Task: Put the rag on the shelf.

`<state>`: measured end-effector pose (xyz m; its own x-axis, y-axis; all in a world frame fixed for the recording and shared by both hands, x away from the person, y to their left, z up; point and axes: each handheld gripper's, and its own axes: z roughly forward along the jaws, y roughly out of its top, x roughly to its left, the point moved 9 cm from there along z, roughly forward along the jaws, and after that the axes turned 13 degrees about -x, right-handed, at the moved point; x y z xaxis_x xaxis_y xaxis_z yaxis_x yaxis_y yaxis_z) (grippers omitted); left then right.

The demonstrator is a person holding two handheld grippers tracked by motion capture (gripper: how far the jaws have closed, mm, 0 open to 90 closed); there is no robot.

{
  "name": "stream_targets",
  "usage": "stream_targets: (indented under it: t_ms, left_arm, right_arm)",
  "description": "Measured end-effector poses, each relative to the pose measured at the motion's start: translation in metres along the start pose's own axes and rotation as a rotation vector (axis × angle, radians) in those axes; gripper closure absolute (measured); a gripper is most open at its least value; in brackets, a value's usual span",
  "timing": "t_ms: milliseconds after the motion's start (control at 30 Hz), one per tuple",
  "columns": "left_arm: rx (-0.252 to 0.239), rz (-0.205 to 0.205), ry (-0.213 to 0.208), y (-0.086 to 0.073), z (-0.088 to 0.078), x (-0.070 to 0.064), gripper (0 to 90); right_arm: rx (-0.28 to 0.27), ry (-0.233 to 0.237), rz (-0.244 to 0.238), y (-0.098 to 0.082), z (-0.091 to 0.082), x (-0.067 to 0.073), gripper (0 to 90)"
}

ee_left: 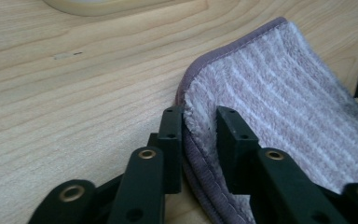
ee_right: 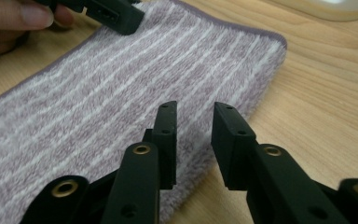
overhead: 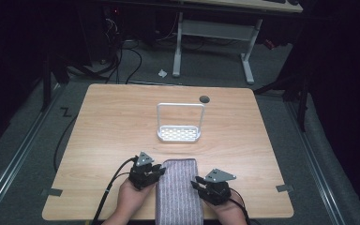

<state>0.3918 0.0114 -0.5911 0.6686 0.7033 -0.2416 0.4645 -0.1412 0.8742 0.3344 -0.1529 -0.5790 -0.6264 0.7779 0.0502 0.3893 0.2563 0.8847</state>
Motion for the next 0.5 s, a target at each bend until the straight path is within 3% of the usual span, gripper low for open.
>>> stream_targets:
  t_ms: [100,167,267,400,500]
  left_arm:
    - [0.004,0.012,0.003,0.000,0.000,-0.001,74.8]
    - [0.007,0.026,0.003,-0.001,0.000,-0.002,76.5]
    - [0.007,0.014,-0.006,-0.001,0.000,-0.002,77.3]
    - [0.009,-0.010,-0.023,-0.001,0.000,0.000,77.3]
    - [0.009,-0.013,-0.025,-0.001,0.000,0.000,77.2]
  right_arm:
    - [-0.006,-0.033,0.014,0.002,0.004,-0.004,65.9]
    - [-0.027,-0.058,0.049,0.011,0.009,-0.011,62.1]
    - [-0.035,-0.090,0.053,0.024,0.019,-0.023,58.1]
    - [-0.018,-0.098,0.107,0.033,0.037,-0.038,43.4]
    - [0.004,-0.101,0.134,0.031,0.046,-0.042,36.1]
